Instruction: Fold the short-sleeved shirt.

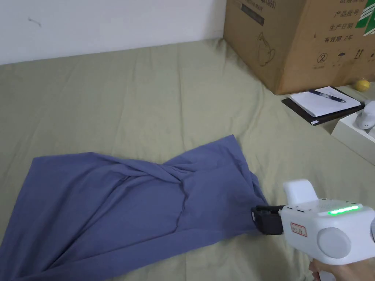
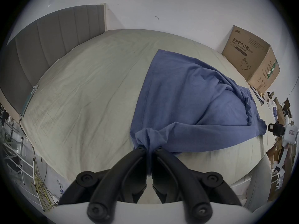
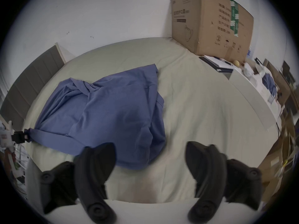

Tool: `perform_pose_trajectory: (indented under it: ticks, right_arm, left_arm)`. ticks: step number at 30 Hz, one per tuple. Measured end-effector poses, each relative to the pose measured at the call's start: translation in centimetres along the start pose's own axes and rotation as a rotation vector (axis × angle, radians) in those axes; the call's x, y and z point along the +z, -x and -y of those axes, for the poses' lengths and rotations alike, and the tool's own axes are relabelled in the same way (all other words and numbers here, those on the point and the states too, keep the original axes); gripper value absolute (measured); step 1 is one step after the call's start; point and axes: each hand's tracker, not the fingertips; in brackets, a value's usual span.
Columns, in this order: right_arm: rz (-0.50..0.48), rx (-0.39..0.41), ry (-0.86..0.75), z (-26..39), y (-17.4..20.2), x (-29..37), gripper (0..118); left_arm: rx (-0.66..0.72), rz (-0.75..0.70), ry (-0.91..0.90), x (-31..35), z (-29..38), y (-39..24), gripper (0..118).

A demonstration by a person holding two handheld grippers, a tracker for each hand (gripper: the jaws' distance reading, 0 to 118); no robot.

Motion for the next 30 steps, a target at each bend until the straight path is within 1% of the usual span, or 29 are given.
perform_pose_trajectory:
  ticks: [1, 3, 4, 5, 6, 7, 8, 9, 11, 12, 15, 18, 21, 22, 24, 27, 30]
  right_arm:
    - [0.003, 0.012, 0.005, -0.2, 0.1, -0.6, 79]
    - [0.020, 0.067, 0.061, -0.3, 0.4, -2.0, 65]
    - [0.053, 0.087, 0.086, -0.1, 0.6, -2.7, 42]
    - [0.090, 0.099, 0.075, 0.1, 0.8, -2.9, 20]
    - [0.061, 0.078, 0.062, 0.3, 0.9, -2.9, 7]
    - [0.045, 0.032, 0.058, 0.3, 1.1, -2.5, 6]
    - [0.030, 0.010, 0.041, 0.4, 1.3, -1.9, 5]
    - [0.027, 0.034, 0.031, 0.5, 1.6, -1.5, 5]
    - [0.086, 0.110, 0.006, 0.5, 2.3, -1.0, 4]
    - [0.100, 0.123, -0.002, 0.5, 2.5, -0.6, 4]
    - [0.045, 0.068, -0.017, -0.2, 2.1, 0.4, 3]
    - [0.030, 0.044, -0.041, -1.8, 1.6, 1.6, 3]
    - [-0.010, -0.022, -0.115, -5.1, 1.0, 3.5, 3]
    - [-0.034, -0.031, -0.134, -6.7, 0.8, 4.2, 3]
    - [-0.038, -0.046, -0.199, -9.7, 0.6, 5.6, 3]
    - [-0.084, -0.046, -0.258, -14.9, 0.3, 7.1, 3]
    - [-0.076, -0.014, -0.310, -20.0, 0.7, 8.5, 3]
  left_arm:
    - [0.001, -0.002, 0.004, -0.1, 0.0, 0.0, 3]
    - [0.004, -0.005, 0.013, -0.2, 0.0, -0.1, 3]
    - [0.004, -0.007, 0.015, -0.3, 0.0, 0.0, 3]
    - [0.007, -0.007, 0.017, -0.4, -0.1, 0.1, 3]
    - [0.012, -0.004, 0.019, -0.4, -0.1, 0.1, 3]
    - [0.016, -0.003, 0.020, -0.3, -0.1, 0.1, 3]
    - [0.016, -0.003, 0.020, -0.2, -0.1, 0.2, 3]
    - [0.016, -0.002, 0.022, -0.4, -0.3, 0.7, 3]
    - [0.017, 0.004, 0.021, -0.2, -0.4, 0.8, 3]
    - [0.016, 0.005, 0.021, 0.0, -0.5, 0.8, 3]
    - [-0.002, 0.004, -0.011, 1.1, -1.1, 0.4, 3]
    - [-0.003, 0.021, -0.064, 2.6, -2.7, 0.0, 3]
    - [-0.020, 0.018, -0.151, 4.4, -5.5, -0.7, 3]
    - [-0.026, 0.009, -0.183, 5.1, -6.8, -1.1, 3]
    - [-0.058, 0.005, -0.256, 6.4, -9.4, -1.9, 3]
    - [-0.032, 0.029, -0.364, 7.9, -14.2, -2.9, 3]
    - [-0.047, 0.005, -0.468, 9.3, -19.1, -4.2, 3]
